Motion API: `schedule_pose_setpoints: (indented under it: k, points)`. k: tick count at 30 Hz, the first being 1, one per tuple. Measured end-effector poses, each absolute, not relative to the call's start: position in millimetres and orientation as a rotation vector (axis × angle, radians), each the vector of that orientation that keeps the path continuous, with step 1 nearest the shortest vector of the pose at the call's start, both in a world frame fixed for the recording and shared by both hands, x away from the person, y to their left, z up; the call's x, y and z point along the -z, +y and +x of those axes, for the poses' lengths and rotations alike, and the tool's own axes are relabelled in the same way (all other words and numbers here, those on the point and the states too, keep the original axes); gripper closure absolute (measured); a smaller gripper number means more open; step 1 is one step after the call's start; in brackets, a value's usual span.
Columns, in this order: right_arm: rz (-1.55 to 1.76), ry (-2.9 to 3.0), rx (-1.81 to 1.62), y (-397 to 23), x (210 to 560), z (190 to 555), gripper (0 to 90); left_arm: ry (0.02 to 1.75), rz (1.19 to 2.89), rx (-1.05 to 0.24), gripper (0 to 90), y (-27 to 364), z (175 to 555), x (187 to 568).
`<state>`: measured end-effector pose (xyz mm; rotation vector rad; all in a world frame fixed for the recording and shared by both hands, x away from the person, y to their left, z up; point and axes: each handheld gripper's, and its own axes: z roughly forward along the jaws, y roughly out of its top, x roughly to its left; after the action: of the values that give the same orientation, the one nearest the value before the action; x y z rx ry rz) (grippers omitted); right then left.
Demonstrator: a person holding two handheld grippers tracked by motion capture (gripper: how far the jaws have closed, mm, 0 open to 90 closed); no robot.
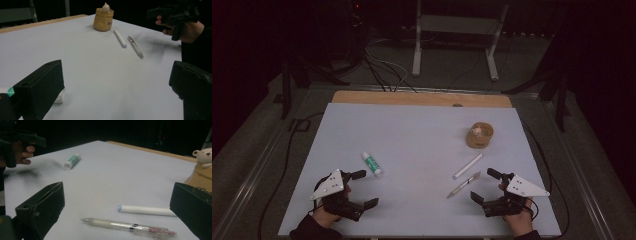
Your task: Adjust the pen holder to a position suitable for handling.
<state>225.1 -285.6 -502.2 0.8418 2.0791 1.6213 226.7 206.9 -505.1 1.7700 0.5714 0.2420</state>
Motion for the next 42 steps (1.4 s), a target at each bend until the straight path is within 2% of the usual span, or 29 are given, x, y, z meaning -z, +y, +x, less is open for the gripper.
schedule_pose_setpoints:
  k: [6,20,29,42]
  points:
    - [0.778,2.121,-1.634,-283,505,226,0.0,0.571,1.777,-0.243,0.3,203,225,505]
    - [0.855,2.296,-1.631,-272,502,228,0.0,0.584,1.788,-0.253,0.3,206,225,506]
    - [0.805,2.257,-1.589,-263,473,222,0.0,0.587,1.785,-0.25,0.4,206,225,505]
    - [0.765,2.077,-1.607,-273,426,239,0.0,0.592,1.786,-0.248,0.3,205,226,505]
